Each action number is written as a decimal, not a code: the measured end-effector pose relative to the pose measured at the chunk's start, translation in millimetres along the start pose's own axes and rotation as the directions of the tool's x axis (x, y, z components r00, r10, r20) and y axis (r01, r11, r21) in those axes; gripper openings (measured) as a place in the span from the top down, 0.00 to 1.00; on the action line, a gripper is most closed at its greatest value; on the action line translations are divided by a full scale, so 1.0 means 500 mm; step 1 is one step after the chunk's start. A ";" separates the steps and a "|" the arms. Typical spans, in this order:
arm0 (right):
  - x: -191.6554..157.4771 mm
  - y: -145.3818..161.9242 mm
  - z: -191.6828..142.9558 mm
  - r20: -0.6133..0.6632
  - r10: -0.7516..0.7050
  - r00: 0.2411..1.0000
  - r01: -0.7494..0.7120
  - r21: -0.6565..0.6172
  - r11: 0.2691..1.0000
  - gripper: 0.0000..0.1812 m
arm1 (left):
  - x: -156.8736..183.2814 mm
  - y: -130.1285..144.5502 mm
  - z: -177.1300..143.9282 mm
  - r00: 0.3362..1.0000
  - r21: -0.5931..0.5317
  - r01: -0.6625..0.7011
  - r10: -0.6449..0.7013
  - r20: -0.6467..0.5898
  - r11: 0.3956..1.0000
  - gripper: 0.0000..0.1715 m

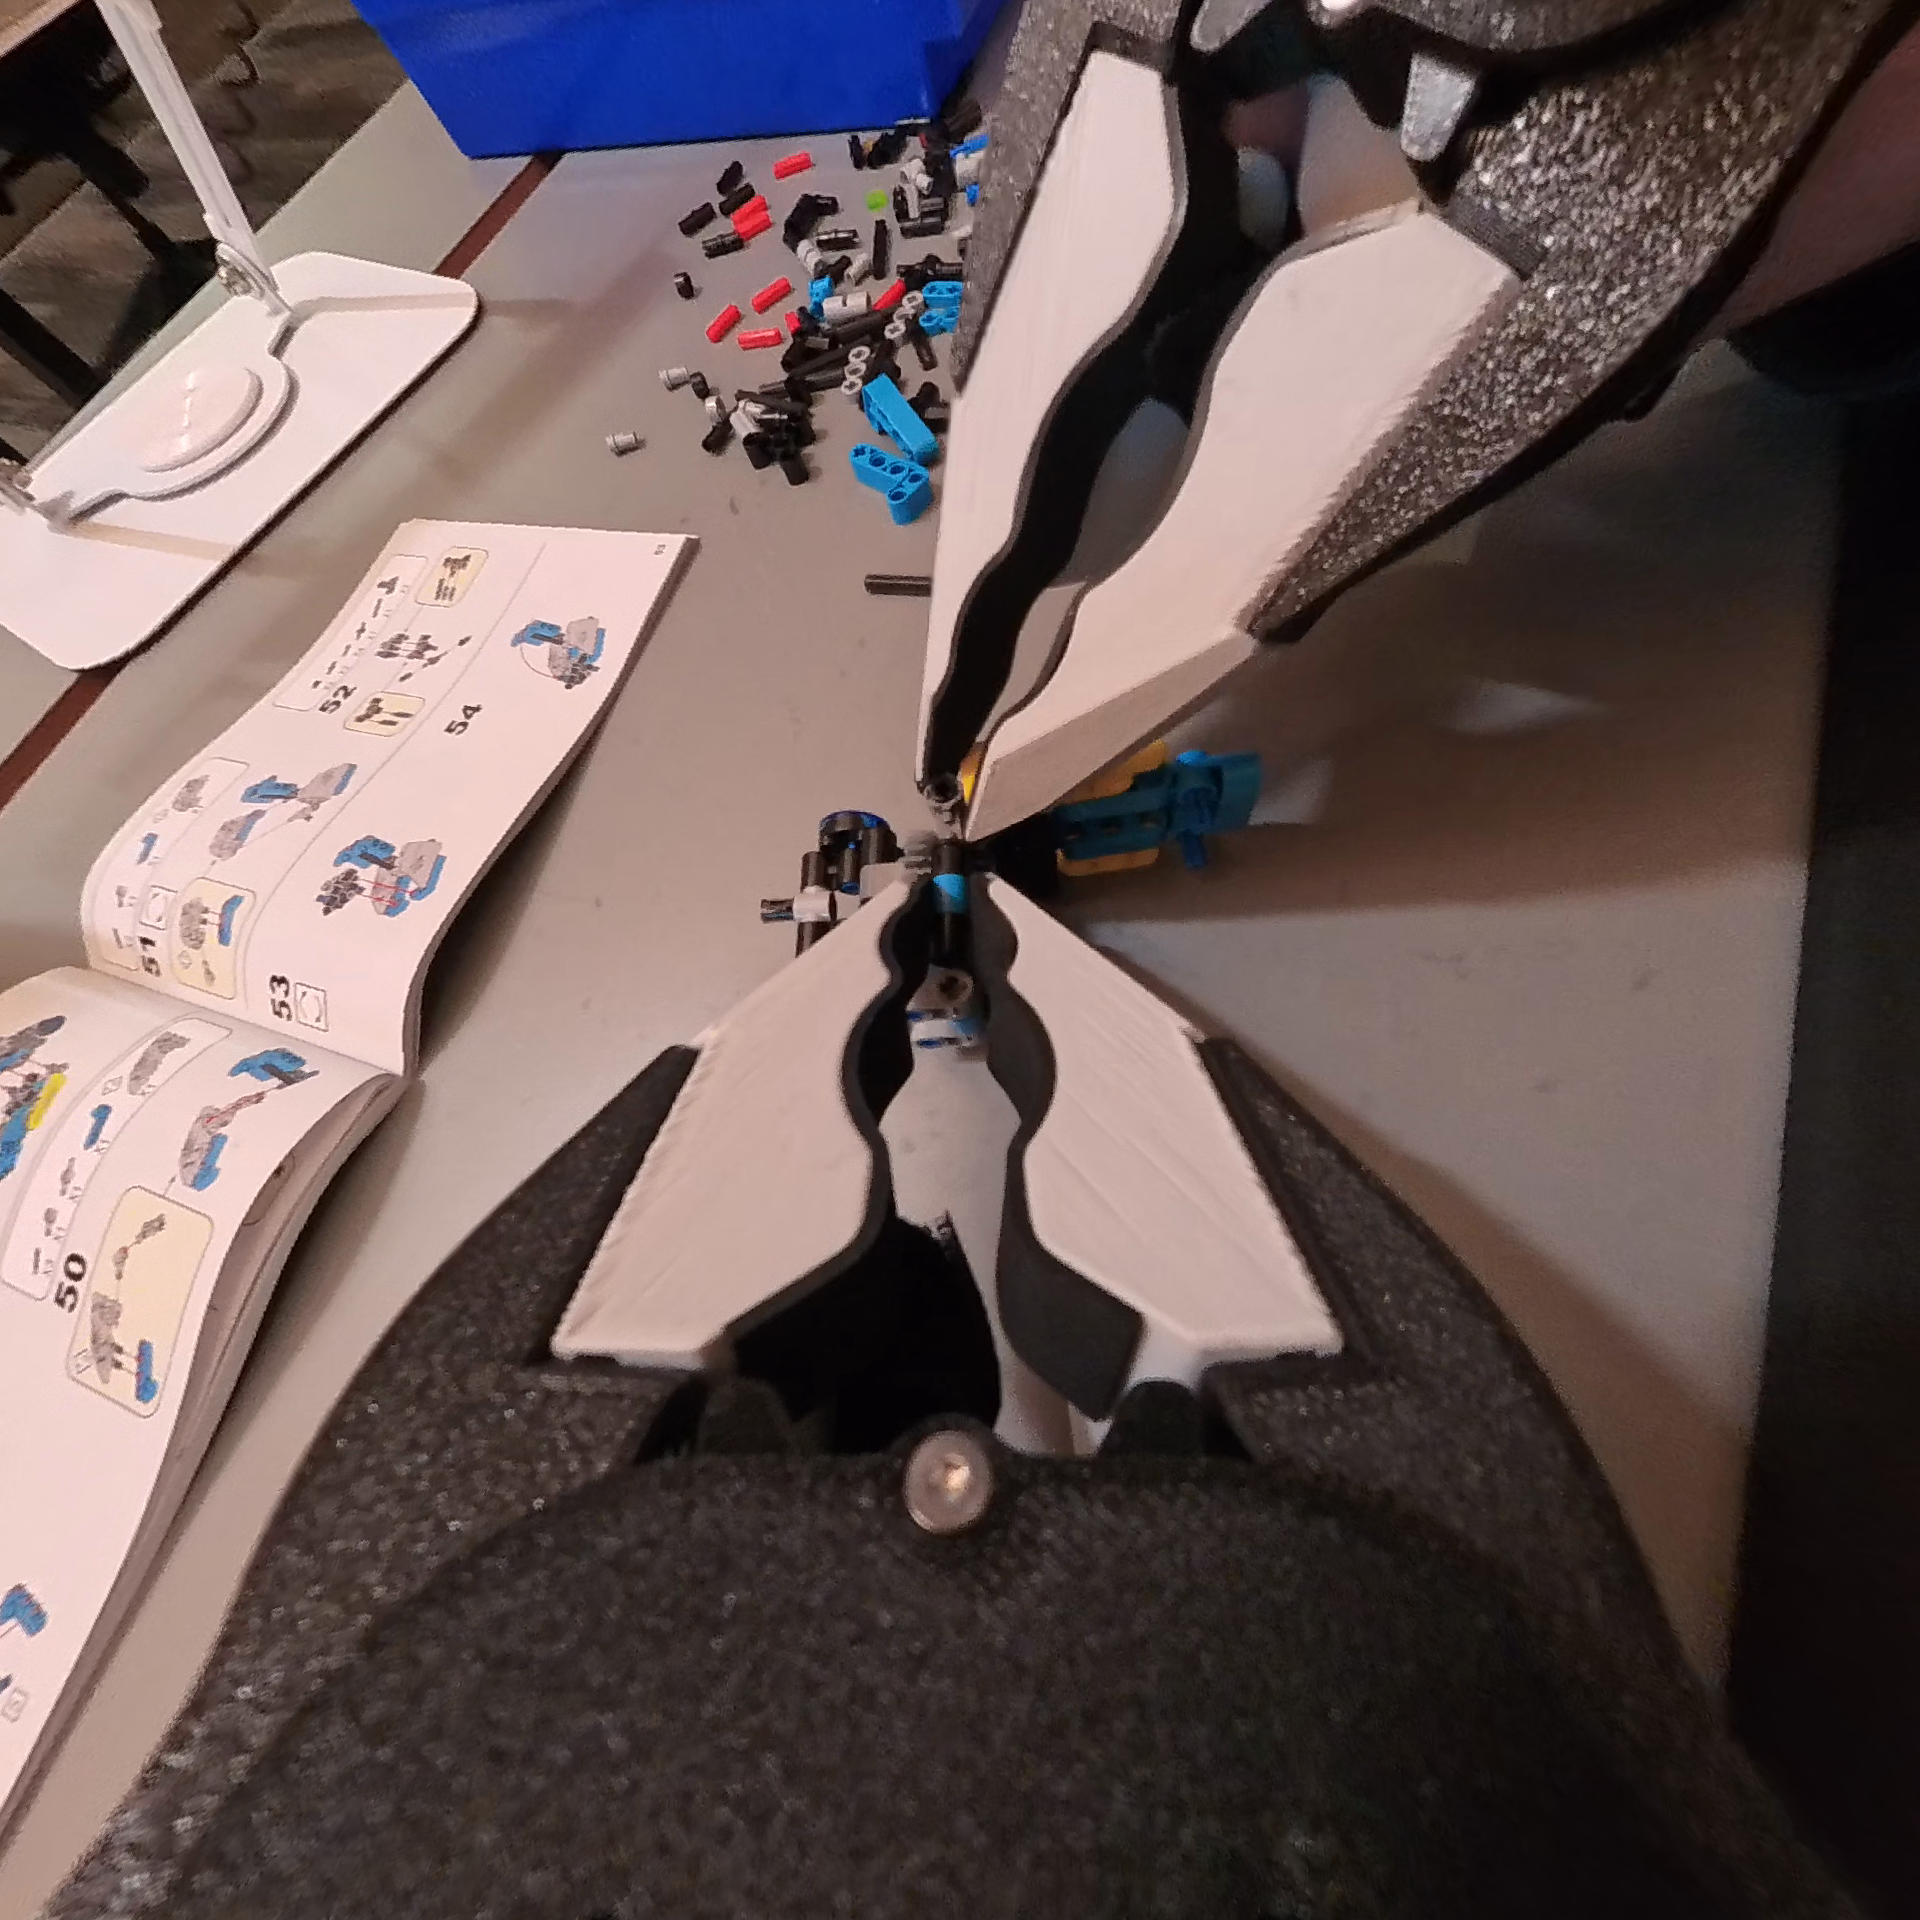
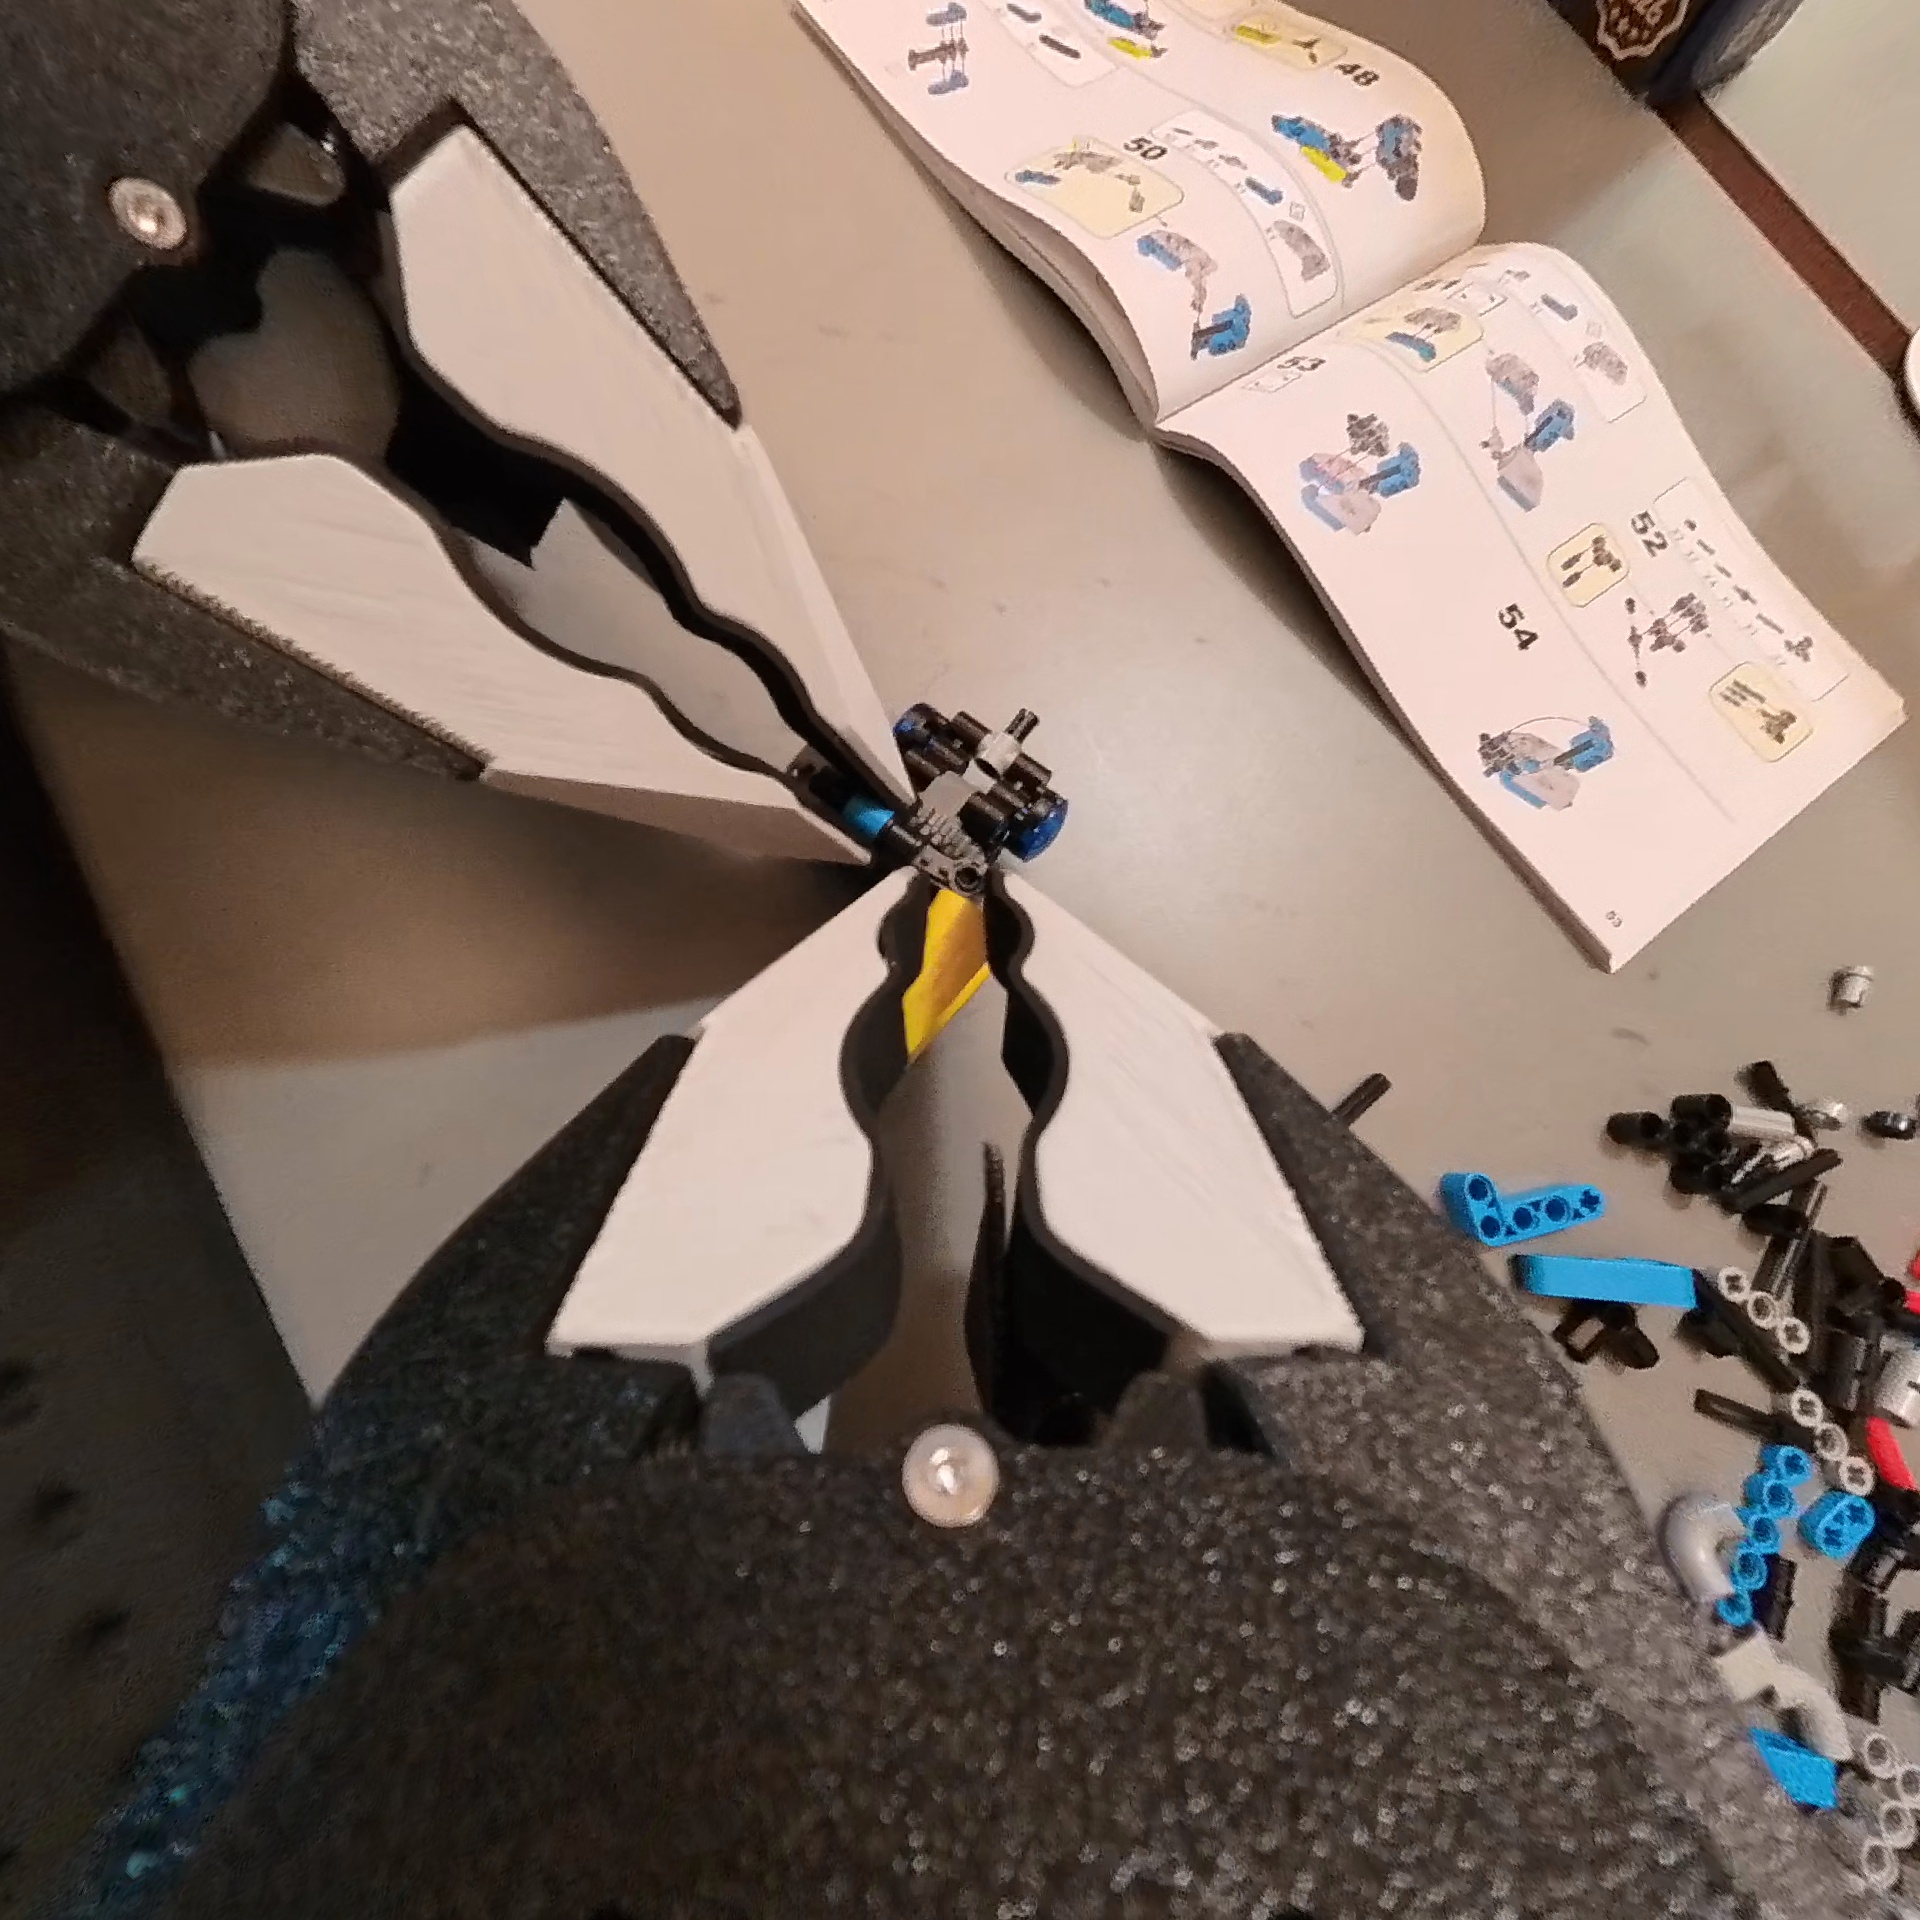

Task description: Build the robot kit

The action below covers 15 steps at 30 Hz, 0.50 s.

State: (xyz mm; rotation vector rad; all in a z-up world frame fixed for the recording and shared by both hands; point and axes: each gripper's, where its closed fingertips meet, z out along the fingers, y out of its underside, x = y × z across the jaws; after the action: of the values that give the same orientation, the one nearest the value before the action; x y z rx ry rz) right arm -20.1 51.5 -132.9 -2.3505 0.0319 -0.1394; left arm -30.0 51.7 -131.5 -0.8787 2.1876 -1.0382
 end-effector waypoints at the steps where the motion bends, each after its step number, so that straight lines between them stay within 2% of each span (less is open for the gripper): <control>1: -0.001 0.001 0.000 -0.001 0.003 1.000 -0.003 -0.006 1.000 0.93 | 0.000 0.000 0.000 1.000 0.001 0.002 -0.002 0.000 1.000 0.96; 3: 0.001 0.001 -0.002 -0.004 0.012 1.000 -0.012 -0.001 1.000 0.93 | 0.000 0.000 0.000 1.000 0.003 0.018 -0.018 -0.008 1.000 0.96; 9: -0.014 0.000 -0.011 0.149 0.089 0.985 -0.100 0.069 0.993 0.88 | -0.002 0.001 0.000 0.999 0.011 0.031 -0.031 -0.025 0.999 0.96; 15: -0.004 0.003 -0.007 0.164 0.143 0.976 -0.159 0.085 0.984 0.94 | 0.005 0.000 -0.001 0.998 0.031 -0.002 0.004 -0.058 1.000 0.96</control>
State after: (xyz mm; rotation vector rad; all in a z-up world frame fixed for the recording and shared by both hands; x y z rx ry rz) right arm -22.7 48.0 -131.6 -2.2442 0.1240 0.1171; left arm -32.0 49.9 -131.8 -0.8406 2.2138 -1.1069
